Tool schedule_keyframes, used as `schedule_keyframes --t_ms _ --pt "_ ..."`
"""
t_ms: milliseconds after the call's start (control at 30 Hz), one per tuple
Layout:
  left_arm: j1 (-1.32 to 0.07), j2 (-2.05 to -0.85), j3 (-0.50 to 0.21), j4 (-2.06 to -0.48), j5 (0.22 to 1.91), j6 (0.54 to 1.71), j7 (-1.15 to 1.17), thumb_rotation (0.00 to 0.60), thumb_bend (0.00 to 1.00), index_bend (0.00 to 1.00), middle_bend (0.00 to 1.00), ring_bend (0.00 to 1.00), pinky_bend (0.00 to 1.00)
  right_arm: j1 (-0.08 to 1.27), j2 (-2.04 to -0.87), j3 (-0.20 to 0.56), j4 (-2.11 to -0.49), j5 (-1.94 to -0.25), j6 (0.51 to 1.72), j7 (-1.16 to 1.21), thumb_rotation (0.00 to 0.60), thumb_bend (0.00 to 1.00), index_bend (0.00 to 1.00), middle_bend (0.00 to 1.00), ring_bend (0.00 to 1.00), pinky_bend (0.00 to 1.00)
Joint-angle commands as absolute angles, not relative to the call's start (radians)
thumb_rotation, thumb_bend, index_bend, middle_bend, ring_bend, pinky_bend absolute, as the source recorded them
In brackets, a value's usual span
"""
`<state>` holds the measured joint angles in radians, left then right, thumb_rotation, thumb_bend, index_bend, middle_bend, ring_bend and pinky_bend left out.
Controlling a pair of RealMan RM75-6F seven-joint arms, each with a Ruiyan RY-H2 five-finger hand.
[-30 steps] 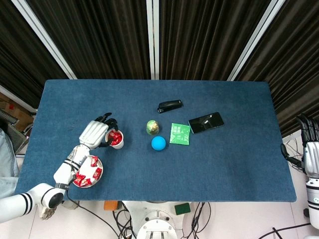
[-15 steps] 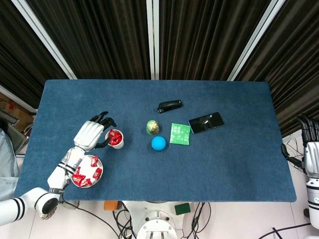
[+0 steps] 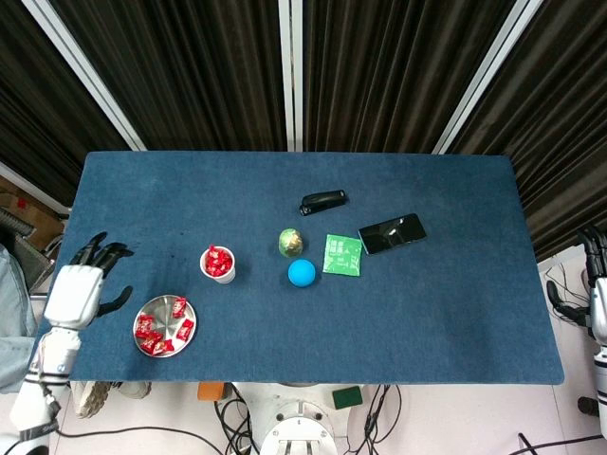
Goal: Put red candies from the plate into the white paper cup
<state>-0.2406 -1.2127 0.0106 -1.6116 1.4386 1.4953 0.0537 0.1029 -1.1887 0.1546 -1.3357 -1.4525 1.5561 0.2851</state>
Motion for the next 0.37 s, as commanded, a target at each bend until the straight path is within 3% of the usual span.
schedule_keyframes --t_ms 33,67,133,367 --pt "-0.137 -1.199 0.073 -1.576 1.432 1.570 0.119 0.351 0.09 0.15 0.14 0.04 0.21 0.082 -1.186 0.133 -1.308 -1.420 1.527 0.216 0.600 0.32 0.00 0.00 0.00 0.00" --pt "-0.121 -1.201 0.078 -1.574 1.420 1.579 0.150 0.190 0.06 0.11 0.10 0.02 0.19 0.077 -1.186 0.126 -1.306 -1.409 1.513 0.189 0.600 0.31 0.00 0.00 0.00 0.00" --pt "-0.096 -1.209 0.079 -1.566 1.409 1.599 0.202 0.018 0.02 0.06 0.04 0.00 0.16 0.070 -1.180 0.108 -1.319 -1.388 1.472 0.152 0.600 0.28 0.00 0.00 0.00 0.00" --pt "-0.076 -1.232 0.044 -1.522 1.438 1.638 0.196 0.000 0.02 0.03 0.01 0.00 0.14 0.067 -1.204 0.089 -1.317 -1.378 1.427 0.147 0.600 0.28 0.00 0.00 0.00 0.00"
